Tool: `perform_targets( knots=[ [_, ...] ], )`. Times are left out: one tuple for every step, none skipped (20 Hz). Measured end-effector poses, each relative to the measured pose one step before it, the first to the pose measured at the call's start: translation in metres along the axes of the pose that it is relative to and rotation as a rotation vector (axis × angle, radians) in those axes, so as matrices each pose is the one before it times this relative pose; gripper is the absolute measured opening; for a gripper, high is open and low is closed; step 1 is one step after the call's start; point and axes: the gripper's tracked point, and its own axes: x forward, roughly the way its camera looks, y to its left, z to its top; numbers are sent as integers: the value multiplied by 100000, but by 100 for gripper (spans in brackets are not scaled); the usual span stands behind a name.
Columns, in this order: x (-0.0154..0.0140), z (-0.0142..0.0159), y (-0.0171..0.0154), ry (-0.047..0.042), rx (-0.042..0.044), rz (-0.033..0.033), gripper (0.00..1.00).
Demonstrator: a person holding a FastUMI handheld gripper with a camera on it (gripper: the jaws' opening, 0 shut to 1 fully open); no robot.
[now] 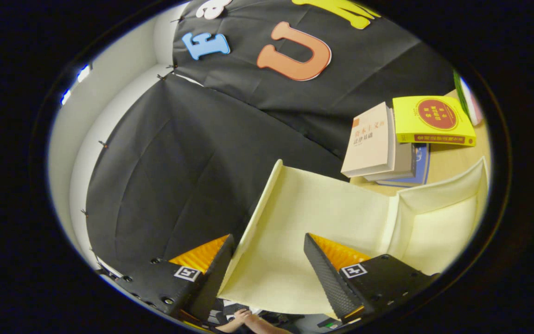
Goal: Open the storage box then place both shoes into the box .Put the left shoe in first, then the right shoe, with the right side of both shoes facing outward in a uniform manner.
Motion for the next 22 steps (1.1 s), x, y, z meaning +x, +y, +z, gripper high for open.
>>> perform_targets(
  knots=[
    [66, -15, -206, -201, -322, -438, 94],
    [-248, 136, -228, -486, -404, -656, 95],
    [-446, 34, -355, -558, -378, -411, 95],
    [-574, 215, -183, -896, -520, 94, 95],
    [-733, 113, -481, -546, -639, -1651, 95],
    [-793, 279, -688, -1115, -1296, -1738, 95],
    [-987, 201, -595, -846, -1609, -2240, 95],
    [-977, 191, -673, -866, -2349, -2348, 95],
    [-1159, 136, -839, -863, -2516, -2589, 95],
    [-1131, 111, -968, -705, -2635, -2892, 95],
    [-1260, 17, -1211, -641, -3483, -3763, 95],
    [-1273, 135, -1242, -1338, -3542, -3641, 95],
    [-1303, 134, -1096, -1028, -3271, -3010, 95],
    [-1463, -51, -1151, -466, -2747, -2688, 95],
    [-1486, -114, -793, -1428, -2571, -1123, 95],
    [-1434, -68, -824, -1029, -2453, -1537, 95],
    [-1383, -508, -1373, -469, -2096, -3150, 95],
    [-1369, -514, -1178, -594, -1780, -1998, 95],
    [-1297, -535, -1290, -102, -2180, -2764, 95],
    [-1276, -637, -1674, -35, -2254, -3793, 95],
    [-1246, -434, -1677, -879, -2432, -3616, 94],
    [-1126, -440, -1597, -1096, -1994, -3346, 95]
  ],
)
